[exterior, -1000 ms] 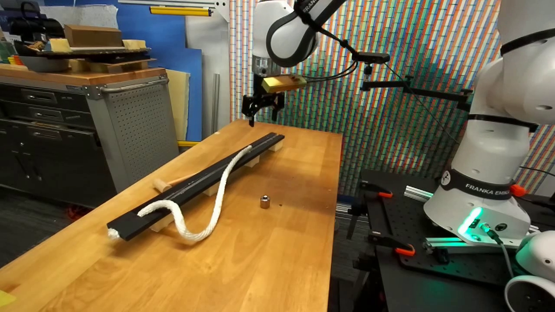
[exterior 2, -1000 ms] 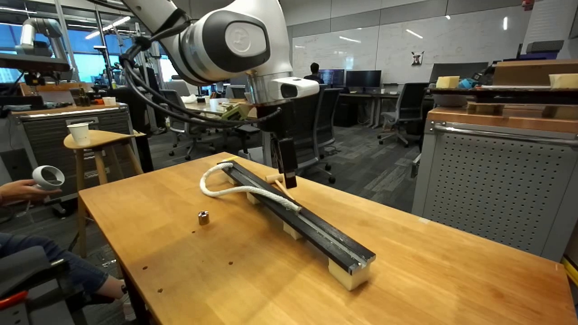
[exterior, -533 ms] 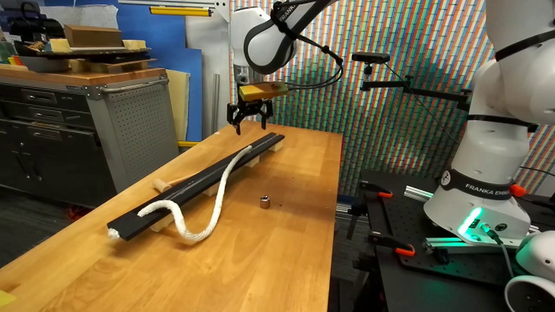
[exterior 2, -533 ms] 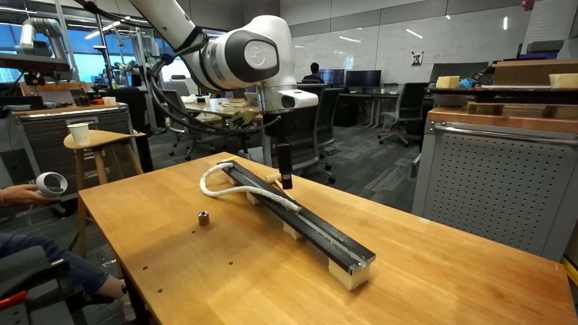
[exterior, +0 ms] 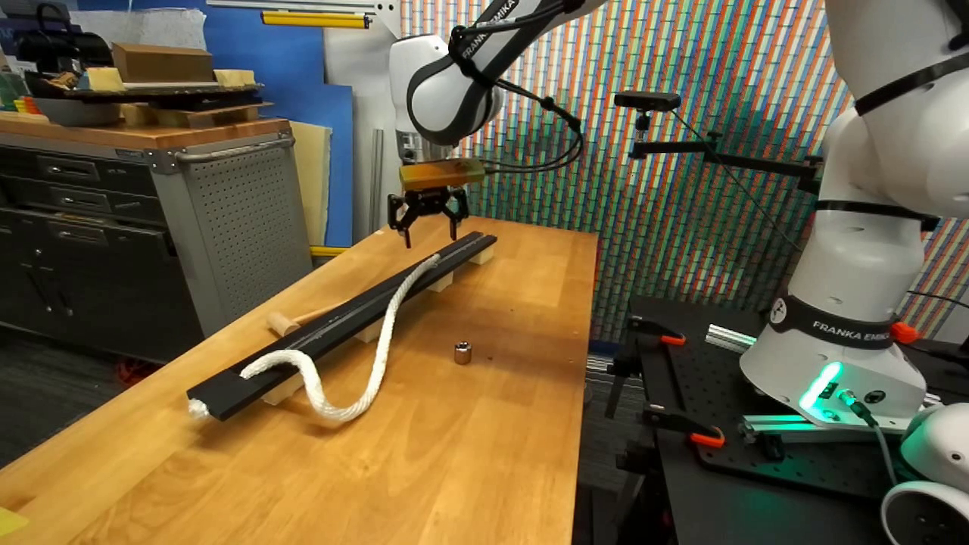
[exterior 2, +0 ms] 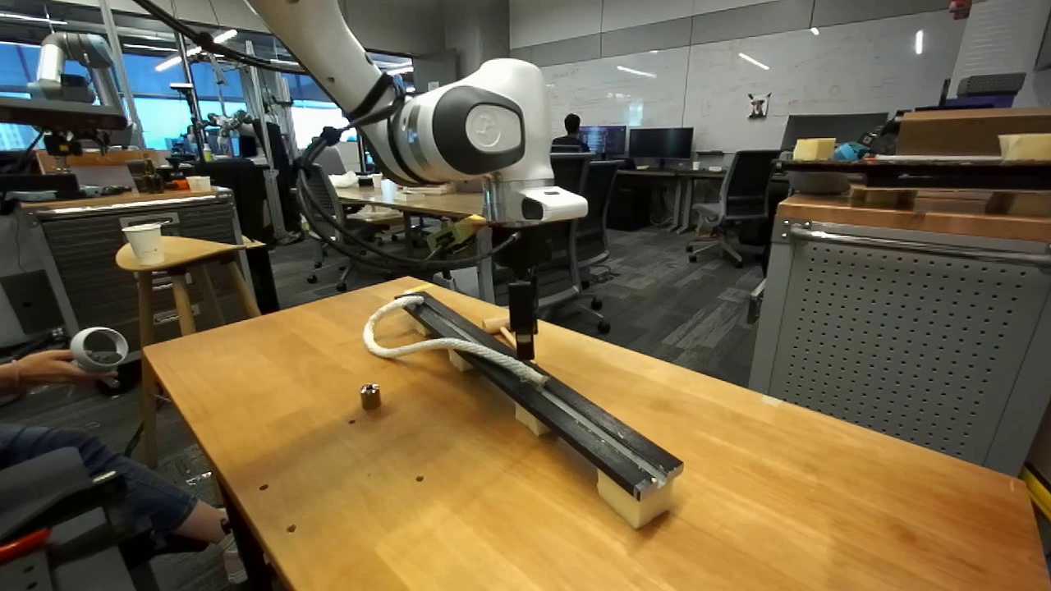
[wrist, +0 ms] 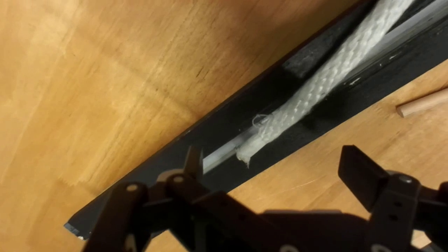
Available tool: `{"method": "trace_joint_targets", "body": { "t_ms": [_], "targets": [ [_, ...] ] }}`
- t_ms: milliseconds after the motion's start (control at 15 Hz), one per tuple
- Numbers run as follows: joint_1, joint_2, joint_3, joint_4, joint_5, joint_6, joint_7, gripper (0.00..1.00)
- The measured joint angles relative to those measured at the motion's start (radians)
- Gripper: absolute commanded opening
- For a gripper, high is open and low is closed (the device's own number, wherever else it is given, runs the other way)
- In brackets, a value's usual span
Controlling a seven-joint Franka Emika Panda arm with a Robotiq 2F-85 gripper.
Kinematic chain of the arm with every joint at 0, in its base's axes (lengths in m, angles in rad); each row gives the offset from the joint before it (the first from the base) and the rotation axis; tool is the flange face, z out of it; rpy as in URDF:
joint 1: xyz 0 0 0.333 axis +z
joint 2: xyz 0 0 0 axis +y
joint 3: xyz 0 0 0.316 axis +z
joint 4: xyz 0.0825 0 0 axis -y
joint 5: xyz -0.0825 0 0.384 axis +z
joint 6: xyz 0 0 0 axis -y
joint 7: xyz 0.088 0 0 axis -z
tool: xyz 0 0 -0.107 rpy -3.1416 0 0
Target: Align the rope along the middle of the black object
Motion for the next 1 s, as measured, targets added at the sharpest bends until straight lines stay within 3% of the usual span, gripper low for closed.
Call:
{"method": "trace_joint_targets", "body": {
  "t_ms": [400,533,1000],
  "targets": [
    [0.001,0.068,0.000,0.046,0.049,0.000,0.021,1.00],
    [0.002,0.087,0.000,0.058,0.050,0.000,0.031,0.74],
    [0.007,0.115,0.000,0.093,0.050,-0.001,0.060,0.19]
  ]
}}
